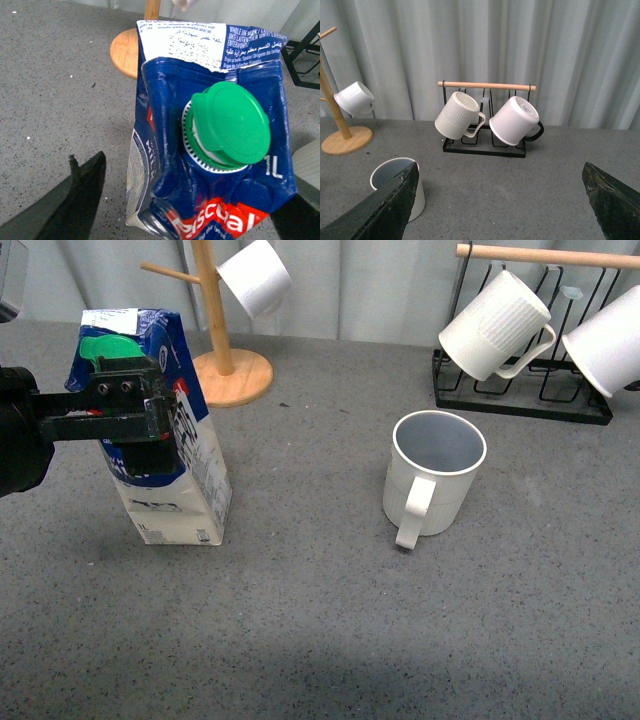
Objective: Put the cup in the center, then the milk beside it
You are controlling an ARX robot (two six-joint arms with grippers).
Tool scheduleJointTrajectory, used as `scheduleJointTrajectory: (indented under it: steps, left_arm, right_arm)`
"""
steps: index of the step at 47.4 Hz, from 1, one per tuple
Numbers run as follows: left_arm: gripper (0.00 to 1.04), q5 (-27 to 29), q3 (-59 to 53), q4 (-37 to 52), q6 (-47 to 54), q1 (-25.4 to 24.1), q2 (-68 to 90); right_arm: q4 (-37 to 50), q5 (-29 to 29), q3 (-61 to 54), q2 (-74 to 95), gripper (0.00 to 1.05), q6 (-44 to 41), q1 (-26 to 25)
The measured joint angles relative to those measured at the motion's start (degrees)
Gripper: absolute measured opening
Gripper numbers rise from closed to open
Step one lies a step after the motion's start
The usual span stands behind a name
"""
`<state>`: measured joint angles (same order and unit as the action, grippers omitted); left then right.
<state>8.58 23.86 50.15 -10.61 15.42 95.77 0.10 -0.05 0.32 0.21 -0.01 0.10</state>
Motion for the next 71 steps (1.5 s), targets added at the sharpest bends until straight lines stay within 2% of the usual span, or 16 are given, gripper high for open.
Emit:
scheduleJointTrajectory:
  steps: [14, 21, 26, 34, 42, 55, 71]
  left_arm:
    - [0.33, 0.5, 0.4, -1.7, -0.1, 1.8, -2.2]
    - [0.14, 2.4, 1.2, -2.5, -0.4, 4.9, -3.6]
    - [0.06, 4.5, 2.9, -1.9, -0.6, 7.9, -2.6]
    - [0.06, 8.3, 6.8, 1.0, -0.2, 12.8, 1.8]
    - [0.06, 9.4, 11.8, 1.5, -0.2, 16.4, 6.1]
    - [0.06, 9.4, 17.6, -0.1, -1.7, 19.5, 10.5]
    - [0.06, 9.7, 19.1, 1.3, -1.7, 20.4, 15.1]
  right_arm:
    - [0.0, 0.0, 0.0, 0.0, 0.96, 0.0, 0.0]
    - [0.0, 0.0, 0.0, 0.0, 0.96, 0.0, 0.0]
    - [0.0, 0.0, 0.0, 0.0, 0.96, 0.0, 0.0]
    - [0.0, 0.0, 0.0, 0.0, 0.96, 0.0, 0.0]
    - [0.0, 0.0, 0.0, 0.0, 0.96, 0.0, 0.0]
    - [0.0, 0.0, 0.0, 0.0, 0.96, 0.0, 0.0]
    - [0.0, 0.0, 0.0, 0.0, 0.96, 0.0, 0.0]
